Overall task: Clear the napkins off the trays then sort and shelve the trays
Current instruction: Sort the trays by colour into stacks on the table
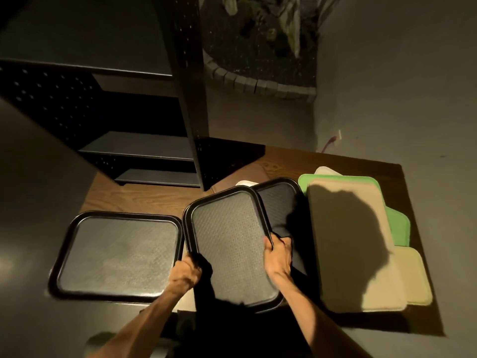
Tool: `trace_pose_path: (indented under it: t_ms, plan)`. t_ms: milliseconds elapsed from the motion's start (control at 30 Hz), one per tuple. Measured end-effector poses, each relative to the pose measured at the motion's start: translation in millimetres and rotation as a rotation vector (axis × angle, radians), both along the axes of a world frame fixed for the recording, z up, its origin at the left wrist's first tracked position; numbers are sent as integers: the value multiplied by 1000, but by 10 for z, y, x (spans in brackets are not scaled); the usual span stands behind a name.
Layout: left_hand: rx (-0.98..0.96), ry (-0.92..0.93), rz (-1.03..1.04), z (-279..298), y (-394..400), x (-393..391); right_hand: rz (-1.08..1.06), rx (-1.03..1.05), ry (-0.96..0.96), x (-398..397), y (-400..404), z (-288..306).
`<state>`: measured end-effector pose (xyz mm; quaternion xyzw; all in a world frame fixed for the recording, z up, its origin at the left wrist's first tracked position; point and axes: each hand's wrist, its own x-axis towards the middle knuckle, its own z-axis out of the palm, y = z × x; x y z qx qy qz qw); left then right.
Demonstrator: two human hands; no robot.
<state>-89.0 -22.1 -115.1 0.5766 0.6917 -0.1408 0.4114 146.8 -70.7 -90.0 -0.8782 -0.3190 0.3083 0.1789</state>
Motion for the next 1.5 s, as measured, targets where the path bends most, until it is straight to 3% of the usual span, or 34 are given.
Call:
trace_pose_path:
  t_ms: [233,333,500,700,833,1033,1200,1300,1500]
  plan:
    - [-60,-70,323,-200,23,-88,-72,-49,164,-75,25,-153]
    - [-150,-170,430,-742,30,-326,-134,-52,202,-67,45,-136]
    - [-166,-388,545,73,-29,-99,-96,-48,88,8,6,-75]
    - [-273,-525,660,56,-11,-73,-69,19,29,141,44,126]
    - [-319,-500,663,113,-36,-193,17,79,26,69,204,279]
    - [-338,-581,841,178,-119,-644,172,162,40,-381,636,314]
    - [-322,-620,910,234,-234,-1204,394,77,131,-914,1009,246]
    - [-320,-664,1049,204,-303,-1557,516,50,213,-1290,1179,141]
    - [-248,-656,1353,98,-349,-2021,680,-5,190,-2087,1615,123]
